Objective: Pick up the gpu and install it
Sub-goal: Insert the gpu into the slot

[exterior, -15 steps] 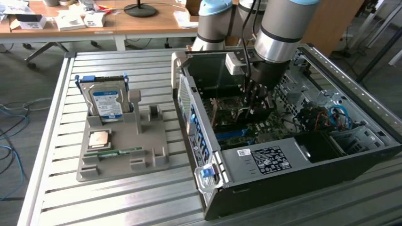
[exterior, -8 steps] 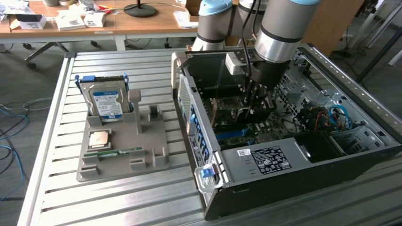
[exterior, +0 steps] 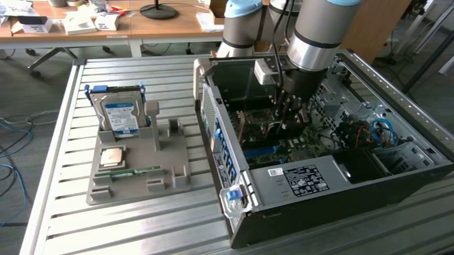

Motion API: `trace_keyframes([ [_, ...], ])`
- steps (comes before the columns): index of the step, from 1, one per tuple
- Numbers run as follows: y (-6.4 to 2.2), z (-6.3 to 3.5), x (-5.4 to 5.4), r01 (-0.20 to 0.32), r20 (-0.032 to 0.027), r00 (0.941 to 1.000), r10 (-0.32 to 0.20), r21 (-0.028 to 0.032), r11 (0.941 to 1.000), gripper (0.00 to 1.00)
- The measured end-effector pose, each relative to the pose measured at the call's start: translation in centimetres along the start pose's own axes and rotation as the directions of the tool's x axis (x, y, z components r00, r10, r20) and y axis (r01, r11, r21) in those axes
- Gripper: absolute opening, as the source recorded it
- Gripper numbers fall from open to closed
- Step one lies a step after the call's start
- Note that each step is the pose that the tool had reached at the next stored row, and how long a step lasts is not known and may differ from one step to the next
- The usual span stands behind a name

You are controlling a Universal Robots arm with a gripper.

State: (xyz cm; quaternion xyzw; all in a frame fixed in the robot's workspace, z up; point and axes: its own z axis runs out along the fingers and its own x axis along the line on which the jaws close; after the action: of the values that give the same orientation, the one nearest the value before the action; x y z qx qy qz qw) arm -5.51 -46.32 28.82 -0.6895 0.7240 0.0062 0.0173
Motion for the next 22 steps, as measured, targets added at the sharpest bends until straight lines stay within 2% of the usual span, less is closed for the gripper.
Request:
trace_keyframes([
  [12,0.20,0.01,0.43,0.000,0.0000,1.0000,0.000,0.0001,1.0000,0.26],
  [22,0.49,0.76,0.47,0.000,0.0000,1.0000,0.000,0.0000,1.0000,0.26],
])
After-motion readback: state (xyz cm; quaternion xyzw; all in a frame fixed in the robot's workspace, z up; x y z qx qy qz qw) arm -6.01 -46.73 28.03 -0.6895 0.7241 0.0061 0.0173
